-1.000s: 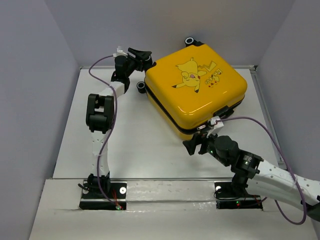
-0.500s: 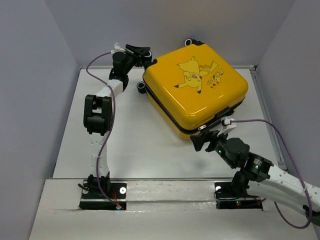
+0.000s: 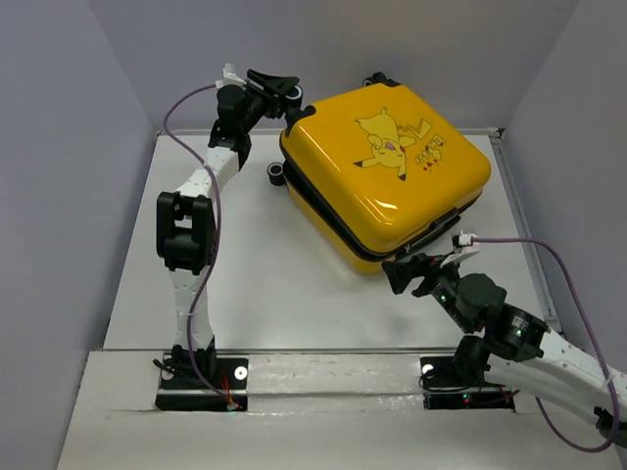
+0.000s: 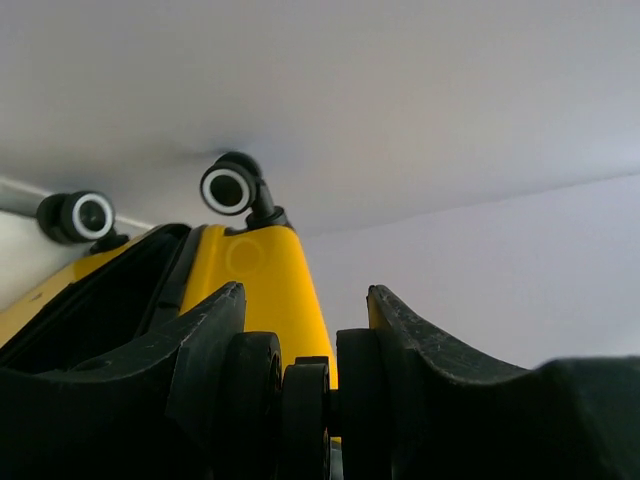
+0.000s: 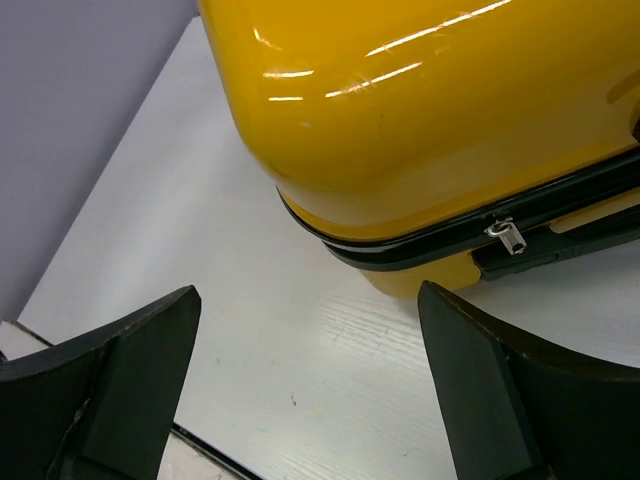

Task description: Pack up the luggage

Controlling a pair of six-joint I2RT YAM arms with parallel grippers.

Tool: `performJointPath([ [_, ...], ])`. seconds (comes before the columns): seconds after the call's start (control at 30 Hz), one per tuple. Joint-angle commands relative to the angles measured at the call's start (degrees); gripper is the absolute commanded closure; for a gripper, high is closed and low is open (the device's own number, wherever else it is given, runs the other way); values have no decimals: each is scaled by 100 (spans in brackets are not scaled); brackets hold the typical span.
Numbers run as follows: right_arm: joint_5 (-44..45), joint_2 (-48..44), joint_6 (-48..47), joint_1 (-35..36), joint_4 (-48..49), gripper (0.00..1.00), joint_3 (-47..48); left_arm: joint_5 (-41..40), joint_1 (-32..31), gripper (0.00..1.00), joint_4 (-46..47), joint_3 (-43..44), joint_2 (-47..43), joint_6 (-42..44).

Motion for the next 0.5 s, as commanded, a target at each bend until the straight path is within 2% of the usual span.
performJointPath([
  [0.0,281,-199,300,17,-299,8,18,352,-76,94,815,-348,-1144,110],
  [0.03,360,-242,370,17,-325,13,-44,317,-58,94,824,-471,-1162,163],
  [0.07,386,-243,493,17,-326,25,-184,325,-40,94,841,-690,-1162,198],
  [0.1,413,-243,538,17,-326,30,-255,334,-14,94,876,-779,-1145,207],
  [0.13,509,-225,625,17,-334,45,-325,343,21,94,894,-928,-1101,234],
  [0.17,536,-199,635,17,-334,45,-378,343,47,94,894,-929,-1075,260],
  [0.2,554,-190,643,17,-317,58,-466,351,109,94,912,-1068,-1031,304],
  [0.23,571,-155,539,17,-256,68,-519,351,135,94,929,-1218,-1013,322],
  [0.27,606,-120,494,17,-255,68,-563,351,162,94,929,-1219,-987,322],
  [0.3,702,-111,485,17,-255,76,-589,360,197,94,955,-1306,-969,330],
  [0.33,868,-102,485,17,-264,78,-624,378,258,94,990,-1342,-908,331],
  [0.43,1265,-120,477,-45,-264,78,-677,439,329,94,991,-1290,-758,366],
  [0.47,1309,-120,485,-123,-273,75,-686,465,381,94,991,-1263,-714,374],
])
